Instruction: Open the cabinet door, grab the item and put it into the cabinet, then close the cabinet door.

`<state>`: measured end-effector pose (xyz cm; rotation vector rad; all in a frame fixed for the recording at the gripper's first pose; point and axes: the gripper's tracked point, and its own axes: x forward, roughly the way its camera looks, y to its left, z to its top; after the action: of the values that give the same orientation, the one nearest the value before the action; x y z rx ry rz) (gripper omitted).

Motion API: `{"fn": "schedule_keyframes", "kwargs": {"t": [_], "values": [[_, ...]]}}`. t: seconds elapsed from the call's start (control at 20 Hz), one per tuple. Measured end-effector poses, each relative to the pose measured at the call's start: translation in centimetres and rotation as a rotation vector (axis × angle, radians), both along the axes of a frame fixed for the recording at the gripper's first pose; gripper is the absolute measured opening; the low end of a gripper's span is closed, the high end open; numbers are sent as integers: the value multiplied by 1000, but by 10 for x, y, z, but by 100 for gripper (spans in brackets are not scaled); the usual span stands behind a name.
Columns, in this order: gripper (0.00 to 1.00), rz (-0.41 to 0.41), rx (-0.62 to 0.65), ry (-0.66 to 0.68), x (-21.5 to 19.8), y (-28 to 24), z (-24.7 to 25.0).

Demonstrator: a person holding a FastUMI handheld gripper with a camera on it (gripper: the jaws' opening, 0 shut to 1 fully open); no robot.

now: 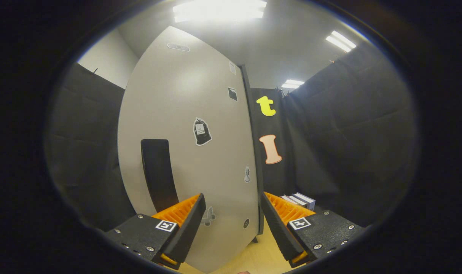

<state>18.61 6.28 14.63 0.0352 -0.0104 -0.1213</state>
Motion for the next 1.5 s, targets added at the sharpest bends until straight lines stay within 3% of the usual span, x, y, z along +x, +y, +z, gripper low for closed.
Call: {"fn": "schedule_keyframes", "kwargs": {"t": [0.75,0.9,1.1,1.5], "values": [[93,187,-15,73,82,105,-23],[92,182,-60,81,87,106,-28],[93,214,-43,78,71,105,-24],[93,227,-73,39,-17,79,-17]]}}
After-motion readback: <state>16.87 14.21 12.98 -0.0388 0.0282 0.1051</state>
